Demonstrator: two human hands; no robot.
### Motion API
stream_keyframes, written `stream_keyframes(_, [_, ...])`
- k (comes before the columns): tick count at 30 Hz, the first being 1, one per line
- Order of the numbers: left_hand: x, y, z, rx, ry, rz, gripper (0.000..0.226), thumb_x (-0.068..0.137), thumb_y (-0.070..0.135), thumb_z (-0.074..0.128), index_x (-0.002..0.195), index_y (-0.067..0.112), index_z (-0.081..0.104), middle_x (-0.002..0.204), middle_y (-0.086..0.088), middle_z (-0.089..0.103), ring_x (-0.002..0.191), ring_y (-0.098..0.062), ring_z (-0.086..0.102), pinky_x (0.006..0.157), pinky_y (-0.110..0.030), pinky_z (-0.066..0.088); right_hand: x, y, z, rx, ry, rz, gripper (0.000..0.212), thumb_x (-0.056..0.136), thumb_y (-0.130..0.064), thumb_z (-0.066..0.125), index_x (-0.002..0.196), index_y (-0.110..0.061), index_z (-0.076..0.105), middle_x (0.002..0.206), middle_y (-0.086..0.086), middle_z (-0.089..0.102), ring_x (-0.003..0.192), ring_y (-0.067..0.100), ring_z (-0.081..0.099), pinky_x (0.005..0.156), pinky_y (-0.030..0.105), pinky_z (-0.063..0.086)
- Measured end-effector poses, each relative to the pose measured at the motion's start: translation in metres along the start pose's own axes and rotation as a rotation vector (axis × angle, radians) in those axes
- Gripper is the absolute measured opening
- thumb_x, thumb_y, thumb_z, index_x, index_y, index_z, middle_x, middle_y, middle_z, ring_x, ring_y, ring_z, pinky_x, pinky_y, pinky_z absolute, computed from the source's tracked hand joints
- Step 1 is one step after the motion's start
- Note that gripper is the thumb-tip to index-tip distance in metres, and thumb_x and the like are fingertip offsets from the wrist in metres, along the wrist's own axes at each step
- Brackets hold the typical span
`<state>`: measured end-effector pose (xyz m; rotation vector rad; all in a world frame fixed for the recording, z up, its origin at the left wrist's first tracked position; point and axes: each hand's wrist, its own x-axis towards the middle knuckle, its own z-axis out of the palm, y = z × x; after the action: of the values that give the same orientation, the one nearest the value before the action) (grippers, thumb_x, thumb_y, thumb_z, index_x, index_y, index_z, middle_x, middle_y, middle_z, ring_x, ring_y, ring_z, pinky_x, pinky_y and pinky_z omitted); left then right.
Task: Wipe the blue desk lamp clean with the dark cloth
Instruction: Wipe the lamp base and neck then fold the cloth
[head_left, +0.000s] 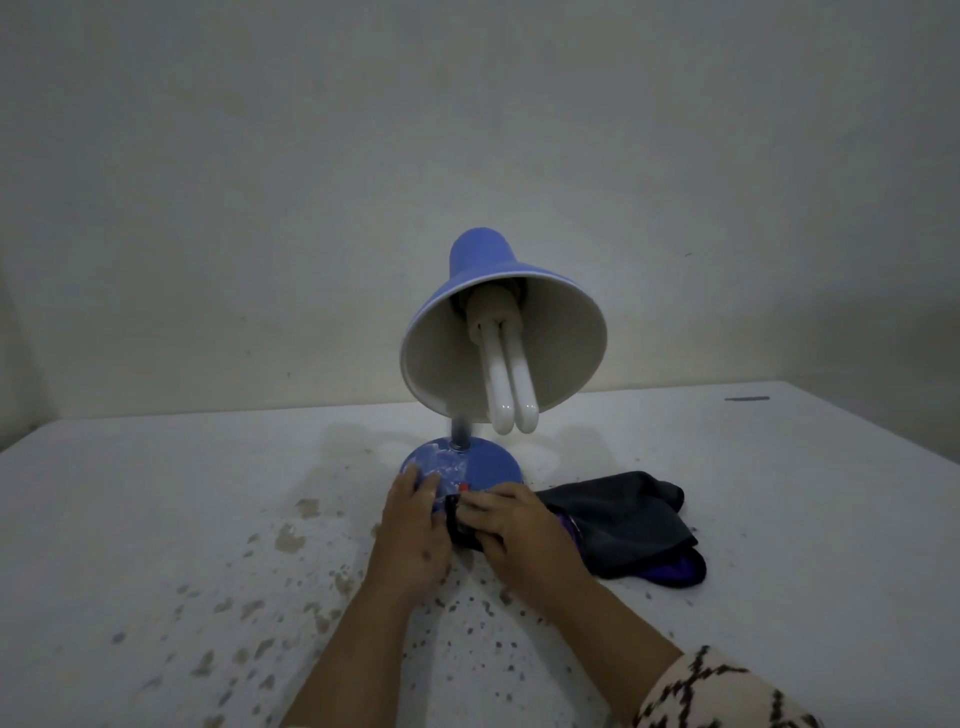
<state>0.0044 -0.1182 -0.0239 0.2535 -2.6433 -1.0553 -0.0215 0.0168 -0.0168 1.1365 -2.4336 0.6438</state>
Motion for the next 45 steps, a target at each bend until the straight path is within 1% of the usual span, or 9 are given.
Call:
stream_keyframes(8, [-0.002,0.004,-0.001,-0.019,0.004,-0.013,0.049,0.100,0.024,0.035,0.147,0.015,0.023,0.159,0.000,0.004,0.147,-0.014,0.005,0.117,-0.023,0.007,0.000,0.018,-0.006,0.038,0.081,0.281,0.028,0.091,-0.011,0.049,0.115,-0.012,0.063,0.122,0.005,0.062,0.112,0.018,0.055,0.097,0.016,0.033])
stream_keyframes(15, [-0.005,0.002,-0.003,-0.031,0.001,0.027,0.050,0.098,0.009,0.030,0.147,0.011,0.022,0.159,-0.003,0.003,0.147,-0.016,0.004,0.117,-0.024,0.003,0.004,-0.014,0.008,-0.052,-0.006,0.059,0.015,0.070,-0.021,0.059,0.074,-0.022,0.073,0.070,-0.004,0.064,0.060,0.012,0.060,0.052,0.017,0.049])
stream_keyframes(19, [-0.005,0.001,-0.002,-0.017,0.001,0.027,0.050,0.097,0.010,0.032,0.147,0.012,0.021,0.159,-0.003,0.003,0.147,-0.016,0.004,0.117,-0.023,0.004,0.003,-0.010,-0.005,0.048,-0.050,0.097,0.025,0.085,-0.014,0.051,0.099,-0.012,0.071,0.096,0.008,0.065,0.086,0.023,0.060,0.077,0.031,0.050])
stream_keyframes(22, [-0.003,0.001,-0.002,0.003,-0.003,-0.005,0.053,0.097,0.011,0.035,0.147,0.014,0.021,0.159,-0.001,0.002,0.147,-0.015,0.004,0.117,-0.023,0.003,0.005,0.008,-0.013,0.077,0.023,0.263,0.026,0.093,-0.013,0.046,0.111,-0.012,0.064,0.113,0.009,0.060,0.101,0.021,0.056,0.091,0.024,0.042])
stream_keyframes(26, [-0.003,0.005,-0.002,-0.003,-0.003,-0.034,0.057,0.094,0.010,0.038,0.148,0.015,0.019,0.159,0.000,0.001,0.147,-0.015,0.003,0.118,-0.025,0.004,0.010,0.020,-0.010,0.064,0.029,0.361,0.028,0.095,-0.017,0.043,0.117,-0.016,0.062,0.118,0.007,0.057,0.106,0.020,0.052,0.090,0.020,0.037])
stream_keyframes(31, [-0.002,0.003,0.000,-0.008,-0.011,-0.017,0.059,0.093,0.010,0.040,0.148,0.013,0.018,0.159,-0.002,0.001,0.148,-0.016,0.002,0.118,-0.026,0.004,0.012,0.003,-0.009,-0.022,-0.066,0.084,0.029,0.089,-0.012,0.045,0.109,-0.007,0.066,0.111,0.012,0.067,0.104,0.028,0.059,0.098,0.032,0.040])
stream_keyframes(35, [-0.002,0.002,-0.001,0.010,-0.024,-0.013,0.059,0.094,0.011,0.038,0.149,0.012,0.016,0.159,-0.003,-0.001,0.148,-0.017,0.001,0.118,-0.025,0.003,0.023,0.017,-0.006,0.054,-0.150,0.282,0.051,0.085,-0.037,0.027,0.122,-0.019,0.057,0.122,0.008,0.060,0.113,0.022,0.052,0.102,0.032,0.040])
stream_keyframes(38, [-0.003,0.003,-0.002,0.028,-0.051,-0.020,0.061,0.094,0.014,0.038,0.149,0.014,0.013,0.159,-0.002,-0.006,0.148,-0.017,-0.002,0.118,-0.025,0.002,0.032,0.028,-0.001,0.039,-0.076,0.449,0.035,0.094,-0.029,0.034,0.122,-0.026,0.055,0.123,0.007,0.057,0.113,0.021,0.049,0.097,0.034,0.043])
stream_keyframes(45, [-0.001,0.003,0.000,0.076,-0.077,-0.013,0.068,0.093,0.018,0.042,0.150,0.018,0.005,0.159,-0.001,-0.011,0.147,-0.019,-0.008,0.119,-0.029,0.000,0.037,0.003,0.000,-0.045,-0.188,0.337,0.031,0.097,-0.031,0.027,0.117,-0.028,0.051,0.124,-0.009,0.053,0.119,0.020,0.037,0.100,0.041,0.030])
